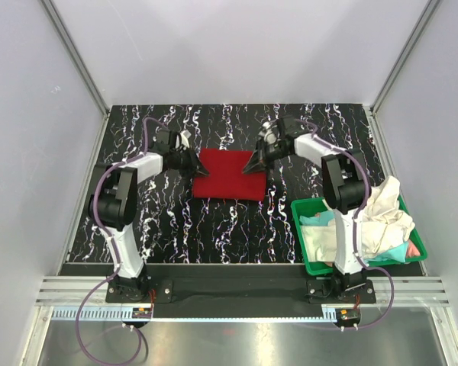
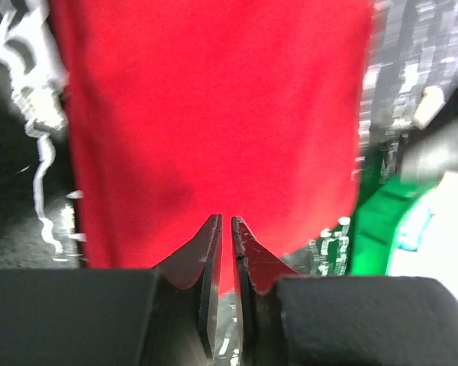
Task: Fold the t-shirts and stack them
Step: Fold the tshirt
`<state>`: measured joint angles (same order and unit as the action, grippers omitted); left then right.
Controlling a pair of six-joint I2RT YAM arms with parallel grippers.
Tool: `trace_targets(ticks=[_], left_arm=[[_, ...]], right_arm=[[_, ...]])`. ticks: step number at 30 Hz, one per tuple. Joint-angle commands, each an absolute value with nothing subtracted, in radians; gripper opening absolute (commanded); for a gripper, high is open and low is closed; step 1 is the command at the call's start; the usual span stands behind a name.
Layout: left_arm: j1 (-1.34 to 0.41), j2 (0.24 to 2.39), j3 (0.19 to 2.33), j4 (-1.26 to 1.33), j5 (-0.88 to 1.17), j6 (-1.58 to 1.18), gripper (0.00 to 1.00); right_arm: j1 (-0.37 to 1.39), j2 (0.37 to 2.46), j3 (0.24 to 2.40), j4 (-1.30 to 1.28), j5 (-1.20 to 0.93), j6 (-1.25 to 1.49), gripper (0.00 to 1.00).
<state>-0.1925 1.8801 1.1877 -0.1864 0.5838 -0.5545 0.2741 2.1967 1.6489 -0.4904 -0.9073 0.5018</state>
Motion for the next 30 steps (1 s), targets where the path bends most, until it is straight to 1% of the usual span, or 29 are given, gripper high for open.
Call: trace_targets(ticks=[1,4,8,11,13,14,18,19,22,25,27,30], left_arm=[[-0.187,1.917,1.174,-0.149,0.578,-0.546,0.15],[-0.187,1.925,1.132,-0.132,0.569,-0.545,0.15],[-0.187,1.934,1.059,-0.094,0.558,-0.546,0.15],[-0.187,1.933,1.048,-0.104,0.549,-0.531,0.15],[-0.19,1.905,1.06,-0.129,0.542,-0.514,0.15],[-0.192,1.893,1.066,-0.161,0.538,-0.509,0.15],[-0.199,1.792,1.092,-0.212,0.558,-0.512,0.25],[-0.201,1.775,1.095,-0.218,0.564,-0.518,0.28],[-0.209,1.718,1.095,-0.212,0.587,-0.543,0.31],[-0.236,1.72,1.109,-0.176,0.626,-0.59,0.31],[-0.252,1.749,1.117,-0.143,0.635,-0.612,0.27],[-0.255,1.778,1.071,-0.042,0.646,-0.696,0.24]], right_arm=[[0.33,2.178,1.568,-0.422,-0.973,0.521,0.16],[0.324,2.152,1.459,-0.348,-0.989,0.535,0.11],[0.287,2.163,1.363,-0.361,-0.968,0.479,0.1],[0.252,2.169,1.325,-0.379,-0.957,0.471,0.09],[0.235,2.142,1.312,-0.437,-0.919,0.417,0.09],[0.233,2.129,1.318,-0.46,-0.91,0.376,0.09],[0.233,2.062,1.344,-0.561,-0.891,0.359,0.09],[0.235,2.037,1.348,-0.563,-0.893,0.365,0.09],[0.258,2.01,1.37,-0.543,-0.92,0.409,0.1],[0.293,2.055,1.44,-0.543,-0.933,0.431,0.1],[0.337,2.1,1.526,-0.543,-0.945,0.463,0.1],[0.399,2.184,1.65,-0.526,-0.96,0.506,0.1]])
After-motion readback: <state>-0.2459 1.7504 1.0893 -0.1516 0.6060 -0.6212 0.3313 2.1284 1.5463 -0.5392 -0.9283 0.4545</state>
